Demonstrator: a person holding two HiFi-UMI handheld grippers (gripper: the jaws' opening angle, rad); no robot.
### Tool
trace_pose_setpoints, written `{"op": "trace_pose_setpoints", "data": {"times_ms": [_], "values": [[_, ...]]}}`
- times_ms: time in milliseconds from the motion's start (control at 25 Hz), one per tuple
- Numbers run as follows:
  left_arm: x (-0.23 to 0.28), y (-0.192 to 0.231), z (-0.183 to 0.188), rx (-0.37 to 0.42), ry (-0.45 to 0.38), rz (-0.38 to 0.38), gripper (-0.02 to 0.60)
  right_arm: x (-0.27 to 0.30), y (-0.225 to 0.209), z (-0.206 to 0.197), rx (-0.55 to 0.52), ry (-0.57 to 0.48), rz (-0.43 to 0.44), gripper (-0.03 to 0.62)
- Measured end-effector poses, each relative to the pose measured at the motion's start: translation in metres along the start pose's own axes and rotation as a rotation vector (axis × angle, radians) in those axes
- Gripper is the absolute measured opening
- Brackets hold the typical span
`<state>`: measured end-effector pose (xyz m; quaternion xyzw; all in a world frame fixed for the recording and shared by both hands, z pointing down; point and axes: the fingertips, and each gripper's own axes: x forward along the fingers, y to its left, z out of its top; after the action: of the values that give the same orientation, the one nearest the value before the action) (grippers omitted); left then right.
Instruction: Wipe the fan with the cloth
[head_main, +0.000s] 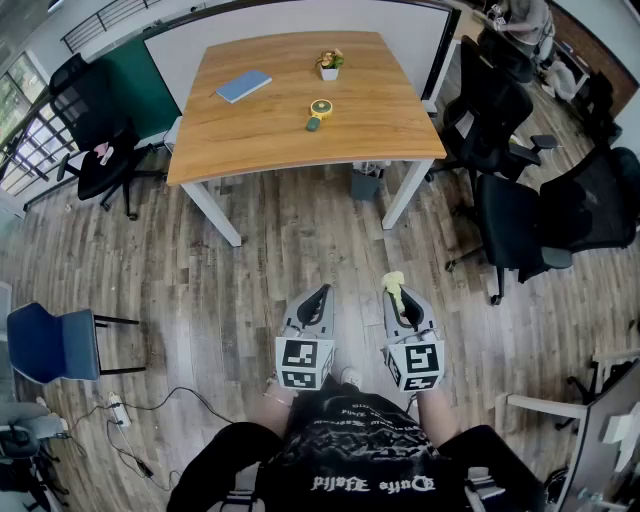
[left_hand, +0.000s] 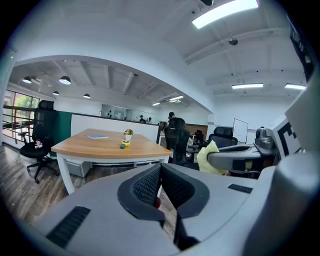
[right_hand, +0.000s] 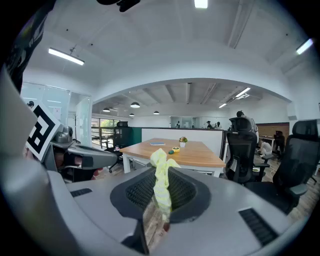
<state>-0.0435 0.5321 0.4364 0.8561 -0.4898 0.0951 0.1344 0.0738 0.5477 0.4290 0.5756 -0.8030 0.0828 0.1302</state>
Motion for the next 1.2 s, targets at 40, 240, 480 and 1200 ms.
{"op": "trace_pose_setpoints", "data": {"times_ms": [40, 240, 480, 1200], "values": [[-0.004, -0.003, -0.002, 0.006, 0.003, -0.003, 0.021, -0.007, 0.001, -0.005, 0.000, 0.012, -0.001, 0.072], [-0.020, -0.013, -0.003, -0.006, -0.007, 0.016, 0.021, -0.035, -0.003, -0.022, 0.021, 0.041, -0.012, 0.072], [-0.031, -0.013, -0.005, -0.009, -0.017, 0.032, 0.021, -0.038, -0.005, -0.011, 0.000, 0.002, -0.022, 0.072], [-0.034, -0.017, -0.013, -0.048, -0.002, -0.138, 0.291, -0.035, 0.015, -0.012, 0.001, -0.006, -0.005, 0.075]]}}
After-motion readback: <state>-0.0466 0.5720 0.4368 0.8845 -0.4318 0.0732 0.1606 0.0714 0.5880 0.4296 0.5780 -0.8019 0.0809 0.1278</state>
